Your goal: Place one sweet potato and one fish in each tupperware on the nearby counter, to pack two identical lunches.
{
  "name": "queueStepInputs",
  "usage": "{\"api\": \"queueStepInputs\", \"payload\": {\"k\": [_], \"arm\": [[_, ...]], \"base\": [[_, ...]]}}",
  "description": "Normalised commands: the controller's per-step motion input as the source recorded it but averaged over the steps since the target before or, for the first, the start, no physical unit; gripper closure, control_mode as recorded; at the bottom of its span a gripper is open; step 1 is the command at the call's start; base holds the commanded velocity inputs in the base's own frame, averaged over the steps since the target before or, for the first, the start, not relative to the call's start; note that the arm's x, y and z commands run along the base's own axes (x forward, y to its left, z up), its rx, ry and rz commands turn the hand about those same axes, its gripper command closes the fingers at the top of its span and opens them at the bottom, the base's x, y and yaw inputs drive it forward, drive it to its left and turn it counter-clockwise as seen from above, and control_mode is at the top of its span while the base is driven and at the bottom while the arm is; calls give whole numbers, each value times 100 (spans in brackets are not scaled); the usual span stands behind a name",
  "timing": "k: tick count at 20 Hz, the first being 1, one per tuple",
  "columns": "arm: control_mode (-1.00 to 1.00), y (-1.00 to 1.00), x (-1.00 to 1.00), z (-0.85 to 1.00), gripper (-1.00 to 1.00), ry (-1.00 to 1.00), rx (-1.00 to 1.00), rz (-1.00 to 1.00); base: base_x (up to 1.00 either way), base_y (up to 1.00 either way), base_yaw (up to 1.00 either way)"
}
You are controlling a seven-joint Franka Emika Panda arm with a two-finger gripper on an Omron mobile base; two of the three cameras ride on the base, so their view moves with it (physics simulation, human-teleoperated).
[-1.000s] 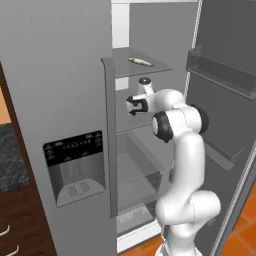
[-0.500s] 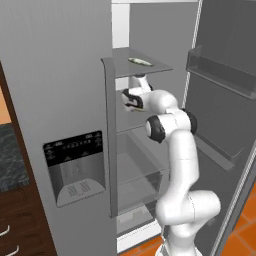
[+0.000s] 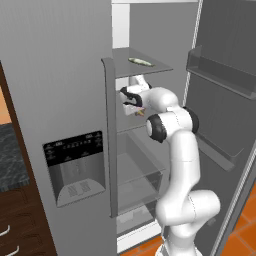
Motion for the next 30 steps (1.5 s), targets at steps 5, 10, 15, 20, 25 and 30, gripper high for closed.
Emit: {"api": "queueStepInputs", "payload": {"k": [5, 10, 15, 20, 25, 30], "arm": [[-100, 0, -100, -89, 100, -22, -2, -5], [-100, -17, -100, -79, 100, -29, -1, -2], [-100, -45, -100, 8, 100, -7, 3, 0], [-100, -7, -100, 47, 100, 0, 0, 0], [-100, 9, -100, 69, 100, 0, 0, 0], [-100, 3, -100, 64, 100, -3, 0, 0]], "base": [[0, 0, 0], [0, 0, 0], [0, 0, 0], [0, 0, 0], [0, 0, 0], [0, 0, 0]]}}
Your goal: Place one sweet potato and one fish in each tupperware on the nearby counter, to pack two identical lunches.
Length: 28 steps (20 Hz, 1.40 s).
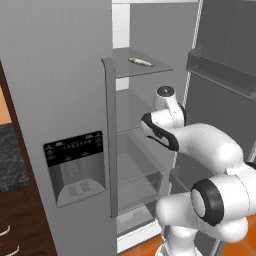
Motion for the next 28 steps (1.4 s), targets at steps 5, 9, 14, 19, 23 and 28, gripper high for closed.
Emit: {"api": "queueStepInputs", "payload": {"k": [5, 9, 14, 19, 23, 28], "arm": [[-100, 0, -100, 26, 100, -6, 0, 0], [100, 0, -25, 0, 100, -1, 0, 0], [100, 0, 0, 0, 100, 0, 0, 0], [100, 0, 0, 0, 100, 0, 0, 0], [100, 0, 0, 0, 100, 0, 0, 0], [100, 0, 0, 0, 100, 0, 0, 0]], "base": [[0, 0, 0], [-75, 4, 0], [-100, 76, 10], [-49, 100, 6], [-28, 100, 47], [-10, 89, 80]]}}
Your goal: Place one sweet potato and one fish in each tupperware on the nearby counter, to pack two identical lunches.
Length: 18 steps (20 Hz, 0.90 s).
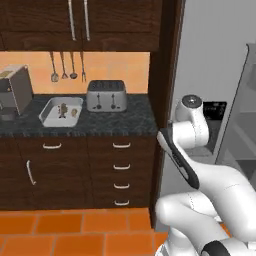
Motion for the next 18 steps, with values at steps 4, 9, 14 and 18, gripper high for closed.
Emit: {"api": "queueStepInputs", "payload": {"k": [4, 9, 14, 18], "arm": [[100, 0, 0, 0, 100, 0, 0, 0], [100, 0, 0, 0, 100, 0, 0, 0], [100, 0, 0, 0, 100, 0, 0, 0], [100, 0, 0, 0, 100, 0, 0, 0]], "base": [[4, 100, 65], [37, 100, 50], [91, 100, 22], [100, 100, 0]]}}
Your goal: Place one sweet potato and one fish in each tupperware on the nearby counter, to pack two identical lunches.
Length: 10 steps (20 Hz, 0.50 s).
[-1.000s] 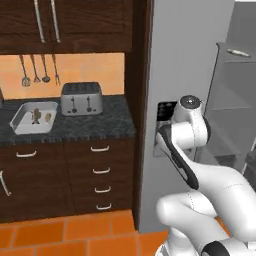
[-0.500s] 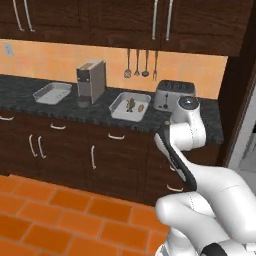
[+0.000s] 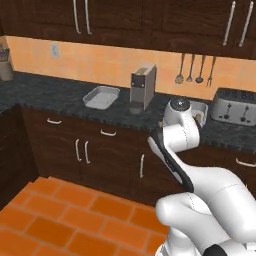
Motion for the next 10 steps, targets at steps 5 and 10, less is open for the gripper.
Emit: {"api": "queueStepInputs", "payload": {"k": [5, 10], "arm": [[100, 0, 0, 0, 100, 0, 0, 0], [100, 0, 0, 0, 100, 0, 0, 0]], "base": [[100, 100, -15], [100, 100, -25]]}}
